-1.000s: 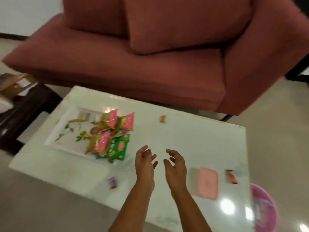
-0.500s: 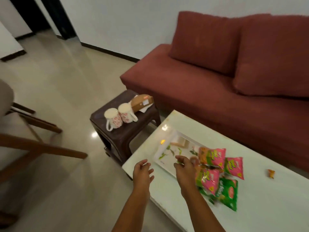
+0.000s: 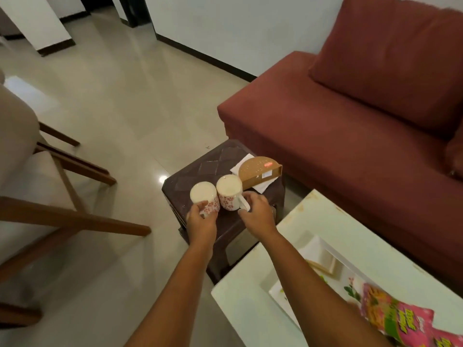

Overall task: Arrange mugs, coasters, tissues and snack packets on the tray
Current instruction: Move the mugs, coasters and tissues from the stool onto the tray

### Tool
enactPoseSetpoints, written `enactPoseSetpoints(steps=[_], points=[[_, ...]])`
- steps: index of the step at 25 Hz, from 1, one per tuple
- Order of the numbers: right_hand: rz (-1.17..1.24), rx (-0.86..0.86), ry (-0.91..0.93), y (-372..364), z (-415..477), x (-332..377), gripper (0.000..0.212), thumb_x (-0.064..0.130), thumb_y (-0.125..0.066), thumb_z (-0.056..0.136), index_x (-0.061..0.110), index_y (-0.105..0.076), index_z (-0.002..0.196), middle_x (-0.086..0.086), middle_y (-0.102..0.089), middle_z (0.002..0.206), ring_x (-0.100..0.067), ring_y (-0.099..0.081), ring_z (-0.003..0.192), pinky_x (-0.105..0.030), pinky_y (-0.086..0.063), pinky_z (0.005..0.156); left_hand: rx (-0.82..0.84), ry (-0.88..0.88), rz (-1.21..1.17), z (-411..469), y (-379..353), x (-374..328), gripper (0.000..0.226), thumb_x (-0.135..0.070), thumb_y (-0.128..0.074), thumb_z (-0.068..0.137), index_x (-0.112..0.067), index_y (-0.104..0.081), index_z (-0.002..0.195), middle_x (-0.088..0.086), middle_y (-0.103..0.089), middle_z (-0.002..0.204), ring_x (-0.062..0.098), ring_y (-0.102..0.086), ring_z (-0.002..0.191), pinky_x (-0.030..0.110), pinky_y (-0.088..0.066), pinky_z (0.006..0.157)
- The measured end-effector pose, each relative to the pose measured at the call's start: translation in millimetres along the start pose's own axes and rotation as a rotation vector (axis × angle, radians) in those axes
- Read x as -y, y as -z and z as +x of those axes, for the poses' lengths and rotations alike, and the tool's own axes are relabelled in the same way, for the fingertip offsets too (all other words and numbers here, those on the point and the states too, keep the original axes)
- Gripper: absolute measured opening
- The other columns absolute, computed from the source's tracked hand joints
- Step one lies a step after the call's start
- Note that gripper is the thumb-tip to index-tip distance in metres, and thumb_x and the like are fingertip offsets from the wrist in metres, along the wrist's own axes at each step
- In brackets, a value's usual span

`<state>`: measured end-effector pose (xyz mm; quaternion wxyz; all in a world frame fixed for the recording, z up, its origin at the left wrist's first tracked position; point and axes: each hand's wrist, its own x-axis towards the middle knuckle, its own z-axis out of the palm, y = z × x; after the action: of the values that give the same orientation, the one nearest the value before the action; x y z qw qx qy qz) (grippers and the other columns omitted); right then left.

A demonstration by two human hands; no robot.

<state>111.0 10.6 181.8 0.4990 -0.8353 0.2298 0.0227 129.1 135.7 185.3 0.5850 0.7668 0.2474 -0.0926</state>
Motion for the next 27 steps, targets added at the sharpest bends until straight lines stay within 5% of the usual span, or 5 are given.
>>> enactPoseSetpoints(steps=[4, 9, 17, 21, 27], points=[[-0.275, 0.074, 0.115, -14.8, 64.6, 16.5, 0.066, 0.02, -0.065, 0.082, 0.028, -0.035, 0.139, -0.004, -0.032, 0.147, -0.029, -0.032, 0.133, -0.045, -0.04, 0.102, -0.067, -0.281, 0.497, 70.5, -1.5, -6.9, 0.065, -0.024, -0.076, 0.076, -0.024, -0.043, 0.132, 0.007, -0.038, 0.143, 0.03, -0.035, 0.132, 0.049, -0.043, 0.1], [-0.637, 0.233, 0.178, -46.4, 96.8, 4.4, 0.086, 0.03, -0.071, 0.078, 0.041, -0.018, 0.144, -0.002, -0.009, 0.158, -0.037, -0.018, 0.14, -0.052, -0.043, 0.099, 0.236, -0.407, 0.97, 118.2, -14.1, 5.7, 0.108, -0.052, -0.081, 0.061, -0.034, -0.016, 0.145, 0.004, -0.019, 0.154, 0.032, -0.024, 0.138, 0.051, -0.039, 0.104], [-0.513, 0.122, 0.172, -62.1, 107.2, -8.7, 0.073, 0.022, -0.074, 0.073, 0.045, -0.034, 0.129, -0.003, -0.022, 0.145, -0.038, -0.038, 0.124, -0.048, -0.052, 0.085, 0.245, -0.546, 0.994, 126.3, -8.1, 6.0, 0.077, -0.038, -0.076, 0.072, -0.028, -0.032, 0.134, 0.008, -0.036, 0.137, 0.033, -0.045, 0.119, 0.041, -0.05, 0.088], [-0.439, -0.079, 0.136, -46.1, 74.9, -20.2, 0.076, 0.03, -0.078, 0.067, 0.049, -0.031, 0.124, 0.0, -0.03, 0.139, -0.032, -0.042, 0.121, -0.043, -0.053, 0.081, 0.236, -0.631, 0.978, 99.2, -4.8, 3.0, 0.079, -0.039, -0.078, 0.07, -0.027, -0.033, 0.134, 0.009, -0.037, 0.136, 0.032, -0.046, 0.118, 0.038, -0.05, 0.084], [-0.284, -0.332, -0.067, 35.6, -14.0, -80.9, 0.081, 0.03, -0.079, 0.06, 0.05, -0.033, 0.123, 0.007, -0.029, 0.129, -0.024, -0.044, 0.114, -0.032, -0.051, 0.086, 0.522, -0.826, 0.903, 21.9, -41.9, 14.6, 0.079, -0.033, -0.082, 0.062, -0.032, -0.038, 0.128, 0.003, -0.039, 0.127, 0.028, -0.05, 0.105, 0.03, -0.044, 0.073]])
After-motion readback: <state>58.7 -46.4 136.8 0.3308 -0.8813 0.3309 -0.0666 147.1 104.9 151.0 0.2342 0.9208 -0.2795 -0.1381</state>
